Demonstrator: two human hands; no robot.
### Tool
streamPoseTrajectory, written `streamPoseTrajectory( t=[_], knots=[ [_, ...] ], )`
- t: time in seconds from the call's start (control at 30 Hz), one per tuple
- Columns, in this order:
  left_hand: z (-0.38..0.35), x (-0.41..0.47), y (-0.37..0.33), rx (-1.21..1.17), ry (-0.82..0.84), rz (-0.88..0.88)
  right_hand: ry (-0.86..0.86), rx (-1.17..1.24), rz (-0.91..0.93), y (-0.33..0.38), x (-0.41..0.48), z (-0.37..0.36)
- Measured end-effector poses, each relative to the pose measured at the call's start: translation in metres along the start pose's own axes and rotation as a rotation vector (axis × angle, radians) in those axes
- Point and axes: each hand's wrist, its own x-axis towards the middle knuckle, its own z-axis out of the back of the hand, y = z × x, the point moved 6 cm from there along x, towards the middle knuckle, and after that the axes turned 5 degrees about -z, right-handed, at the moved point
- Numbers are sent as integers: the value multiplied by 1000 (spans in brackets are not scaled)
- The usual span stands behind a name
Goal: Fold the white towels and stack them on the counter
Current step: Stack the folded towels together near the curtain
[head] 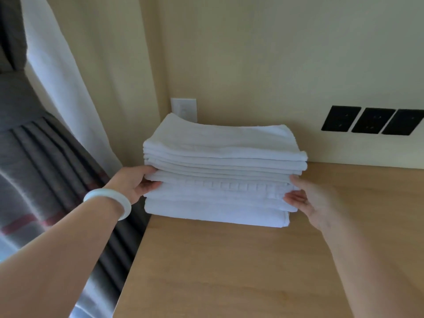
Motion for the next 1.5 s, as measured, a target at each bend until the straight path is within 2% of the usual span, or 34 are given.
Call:
streamPoseTrajectory(
  t=[0.1,0.27,0.37,0.47,0.53,0.63,0.83,0.93,1.0,1.07,1.13,1.2,1.27,1.4,1.5],
  knots=[
    [-1,-1,4,-37,-7,9,115,68,-105,7,-3,-5],
    [-1,-2,5,-43,-26,7,114,222,-172,15,6,2],
    [-1,-3,6,-18,-39,-9,158,204,-168,23,14,-10],
    [1,-1,7,-9,-62,-61,84,225,-64,33,32,-10],
    [2,0,11,3,-67,-99,13,101,-3,26,48,-1],
    [3,1,14,3,-62,-127,-18,-119,-25,1,63,7],
    [4,1,19,10,-122,-178,-80,-103,68,-1,67,5],
    [6,2,15,156,-118,-174,-124,-238,61,-4,61,9],
    [10,-1,2,353,-152,-243,-173,-333,141,8,51,15],
    [11,-8,-15,462,-179,-341,-198,-329,222,19,38,20],
    [3,-13,-23,366,-94,-358,-92,-279,219,21,21,12],
    [-4,-18,-26,160,15,-281,67,-223,155,18,8,1],
    [-6,-21,-28,42,45,-209,152,-198,128,17,2,-5],
    [-4,-16,-29,28,15,-121,125,-32,68,19,5,-8],
    [7,-4,-26,-18,-72,-77,48,19,80,24,11,-8]
  ],
)
